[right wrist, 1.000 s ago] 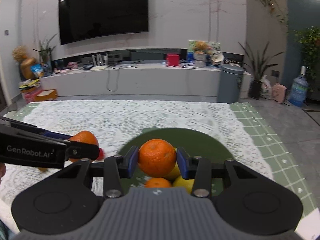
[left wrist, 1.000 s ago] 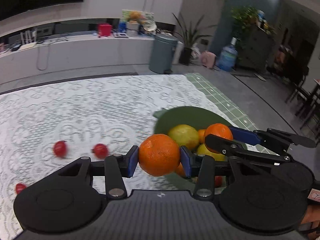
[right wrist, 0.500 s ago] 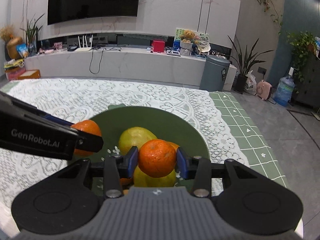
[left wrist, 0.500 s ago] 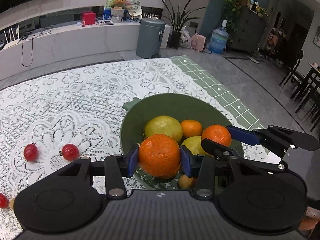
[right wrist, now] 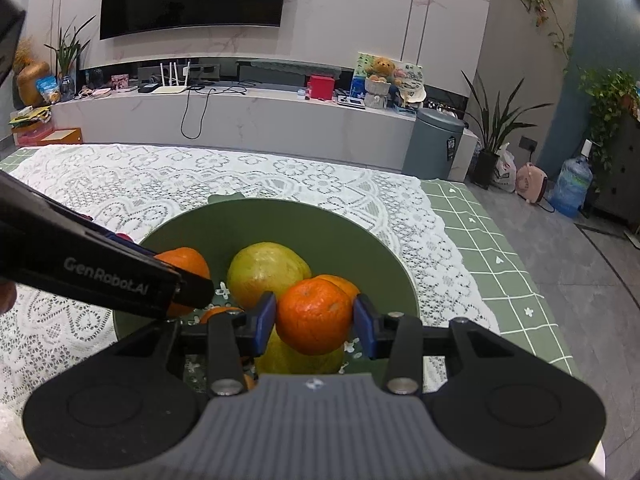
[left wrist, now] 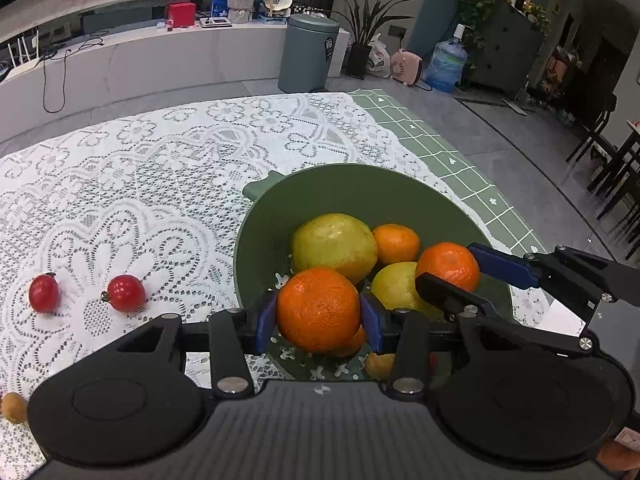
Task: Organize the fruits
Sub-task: 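Carry both oranges over the colander and lower them in, then open both tools to release the oranges and withdraw, then move both open tools toward the remaining red tomatoes and kiwi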
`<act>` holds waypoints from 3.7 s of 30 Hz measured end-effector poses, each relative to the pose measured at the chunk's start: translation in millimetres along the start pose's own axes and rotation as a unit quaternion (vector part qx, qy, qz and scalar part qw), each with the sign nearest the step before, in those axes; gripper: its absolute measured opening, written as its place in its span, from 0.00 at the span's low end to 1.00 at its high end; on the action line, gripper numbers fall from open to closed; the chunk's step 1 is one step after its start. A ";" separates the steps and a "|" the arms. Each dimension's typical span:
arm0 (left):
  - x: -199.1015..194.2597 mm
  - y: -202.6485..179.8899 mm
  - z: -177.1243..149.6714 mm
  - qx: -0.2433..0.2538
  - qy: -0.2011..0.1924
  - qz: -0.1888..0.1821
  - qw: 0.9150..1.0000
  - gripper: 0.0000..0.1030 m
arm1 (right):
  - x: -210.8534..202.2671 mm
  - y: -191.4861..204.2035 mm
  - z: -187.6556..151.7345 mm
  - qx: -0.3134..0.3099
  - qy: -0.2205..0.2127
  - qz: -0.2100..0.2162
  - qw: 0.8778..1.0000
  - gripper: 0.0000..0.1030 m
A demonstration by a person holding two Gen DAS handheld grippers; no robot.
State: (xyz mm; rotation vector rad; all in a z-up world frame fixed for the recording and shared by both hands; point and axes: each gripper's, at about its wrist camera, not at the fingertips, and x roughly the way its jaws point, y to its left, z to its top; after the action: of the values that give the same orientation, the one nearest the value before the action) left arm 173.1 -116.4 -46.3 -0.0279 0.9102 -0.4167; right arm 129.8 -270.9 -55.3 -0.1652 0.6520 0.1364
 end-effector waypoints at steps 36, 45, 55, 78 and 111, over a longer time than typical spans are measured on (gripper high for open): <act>-44.7 13.1 0.3 -0.014 -0.037 -0.004 0.999 0.58 | -21.6 5.6 14.0 0.040 -0.005 -0.007 0.999 0.65; -69.4 26.8 -10.0 -0.008 -0.053 0.024 0.998 0.58 | -27.4 27.7 16.5 0.045 0.008 0.012 0.999 0.73; -88.1 44.9 -26.9 -0.012 -0.056 0.050 0.997 0.58 | -35.2 53.4 12.4 0.051 0.024 0.045 0.997 0.76; -122.4 124.9 -86.8 -0.102 -0.054 0.096 0.989 0.58 | -27.1 144.2 -6.3 -0.015 0.057 0.137 0.989 0.75; -102.9 222.7 -105.2 -0.228 -0.077 0.171 0.955 0.44 | 66.3 175.7 29.7 -0.042 0.062 0.129 0.989 0.48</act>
State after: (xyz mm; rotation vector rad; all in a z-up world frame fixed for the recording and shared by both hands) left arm 111.9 141.5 -77.2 -0.3181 0.8207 0.1238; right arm 168.3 -88.4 -92.0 -0.1703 0.7910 0.4065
